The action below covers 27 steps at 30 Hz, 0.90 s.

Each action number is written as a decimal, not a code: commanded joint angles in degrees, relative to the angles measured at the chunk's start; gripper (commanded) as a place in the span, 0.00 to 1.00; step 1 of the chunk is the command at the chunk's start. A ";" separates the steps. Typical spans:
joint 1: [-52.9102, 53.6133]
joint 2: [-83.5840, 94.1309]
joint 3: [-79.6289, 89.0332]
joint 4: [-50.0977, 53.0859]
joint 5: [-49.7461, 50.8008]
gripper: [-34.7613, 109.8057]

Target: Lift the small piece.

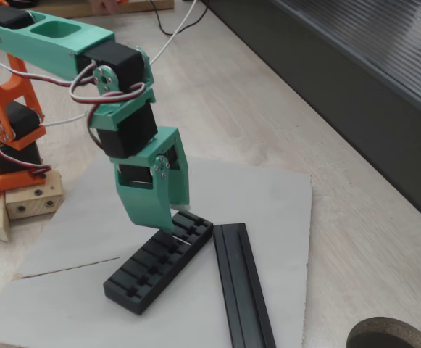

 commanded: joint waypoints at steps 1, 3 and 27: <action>-1.14 1.93 0.00 0.18 1.32 0.47; -1.23 1.93 0.00 0.18 1.32 0.47; -5.36 0.62 0.97 -4.13 1.41 0.47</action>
